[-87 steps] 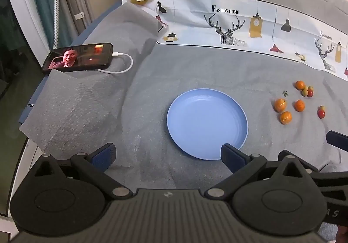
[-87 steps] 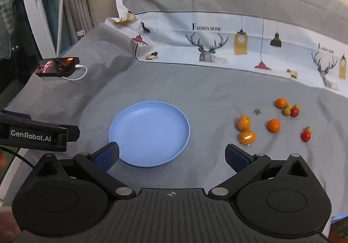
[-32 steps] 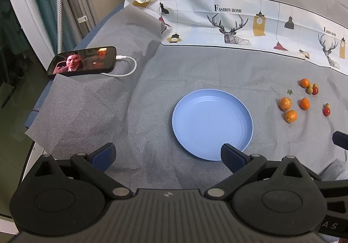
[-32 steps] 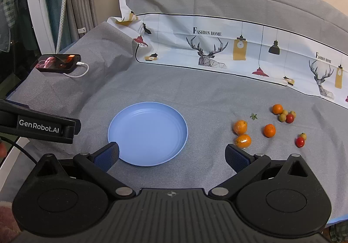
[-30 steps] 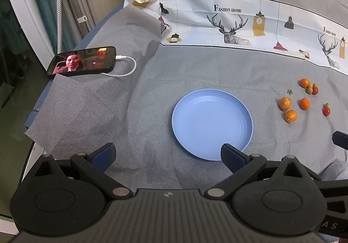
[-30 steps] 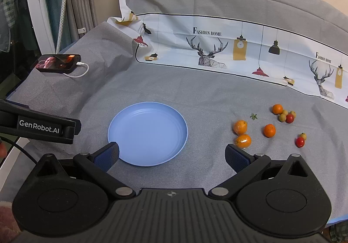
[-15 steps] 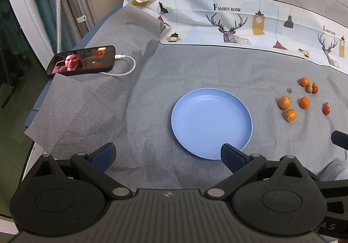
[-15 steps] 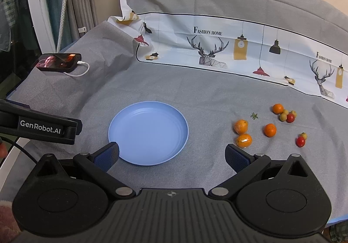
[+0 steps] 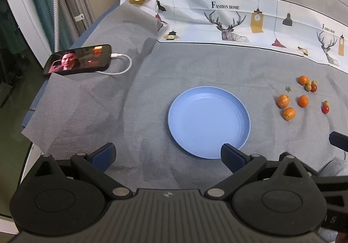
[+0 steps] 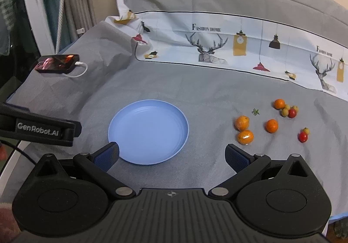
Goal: Organize fruits
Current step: 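Grasp an orange with the left tool while the right tool grasps a red tomato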
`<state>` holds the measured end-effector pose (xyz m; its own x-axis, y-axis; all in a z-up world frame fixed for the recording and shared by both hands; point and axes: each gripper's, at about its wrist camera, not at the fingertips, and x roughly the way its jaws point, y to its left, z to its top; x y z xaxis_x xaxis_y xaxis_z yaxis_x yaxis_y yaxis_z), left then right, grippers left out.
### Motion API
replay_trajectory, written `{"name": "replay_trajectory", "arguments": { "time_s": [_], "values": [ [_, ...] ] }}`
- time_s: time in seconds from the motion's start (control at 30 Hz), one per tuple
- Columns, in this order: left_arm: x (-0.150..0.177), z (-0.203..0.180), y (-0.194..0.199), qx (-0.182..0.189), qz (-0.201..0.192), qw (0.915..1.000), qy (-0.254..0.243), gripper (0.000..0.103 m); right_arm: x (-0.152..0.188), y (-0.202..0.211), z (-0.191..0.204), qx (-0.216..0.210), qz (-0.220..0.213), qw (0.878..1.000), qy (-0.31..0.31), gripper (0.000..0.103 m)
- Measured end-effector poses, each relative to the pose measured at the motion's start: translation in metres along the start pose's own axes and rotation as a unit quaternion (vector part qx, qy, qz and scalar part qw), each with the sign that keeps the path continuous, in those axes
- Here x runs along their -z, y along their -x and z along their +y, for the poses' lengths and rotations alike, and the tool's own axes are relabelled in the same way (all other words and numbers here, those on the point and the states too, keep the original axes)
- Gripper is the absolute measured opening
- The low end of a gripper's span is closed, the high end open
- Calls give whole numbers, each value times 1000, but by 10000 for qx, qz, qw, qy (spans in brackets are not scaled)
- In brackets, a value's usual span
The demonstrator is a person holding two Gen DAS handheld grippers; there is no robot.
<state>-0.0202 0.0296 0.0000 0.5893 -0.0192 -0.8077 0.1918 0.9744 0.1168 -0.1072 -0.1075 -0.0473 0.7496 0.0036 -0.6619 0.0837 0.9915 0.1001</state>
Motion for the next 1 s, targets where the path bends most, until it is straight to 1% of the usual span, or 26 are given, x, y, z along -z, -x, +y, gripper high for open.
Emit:
{"name": "replay_trajectory", "arguments": {
  "time_s": [0.13,0.27,0.37,0.47,0.5,0.57,0.63,0.73,0.83,0.93,1.0],
  "values": [
    [-8,-15,-5,183,6,9998,-100,103,4,-2,-27,195,-105,9989,-422,103],
    [-23,-47,-17,485,75,9985,-247,103,8,-5,-72,674,-239,9925,-993,103],
    [-37,-83,-31,748,134,9963,-394,103,14,-9,-119,1125,-301,9827,-1439,103],
    [-55,-129,-54,943,156,9934,-630,103,19,-20,-174,1642,-338,9679,-1873,103],
    [-61,-143,-64,957,215,9927,-704,103,21,-26,-192,1774,-335,9626,-2018,103],
    [-73,-174,-87,1071,365,9899,-855,103,23,-44,-226,1995,-293,9514,-2326,103],
    [-82,-201,-111,1111,421,9876,-1023,103,25,-66,-255,2152,-266,9431,-2520,103],
    [-92,-246,-157,1040,573,9837,-1349,103,27,-112,-291,2288,41,9378,-2610,103],
    [-100,-277,-198,1071,826,9792,-1511,103,30,-154,-318,2158,282,9339,-2837,102],
    [-104,-298,-232,1060,975,9755,-1662,103,31,-189,-334,2212,363,9300,-2913,102],
    [-105,-311,-256,1058,1062,9724,-1786,103,29,-210,-336,2293,365,9305,-2835,103]
  ]
}}
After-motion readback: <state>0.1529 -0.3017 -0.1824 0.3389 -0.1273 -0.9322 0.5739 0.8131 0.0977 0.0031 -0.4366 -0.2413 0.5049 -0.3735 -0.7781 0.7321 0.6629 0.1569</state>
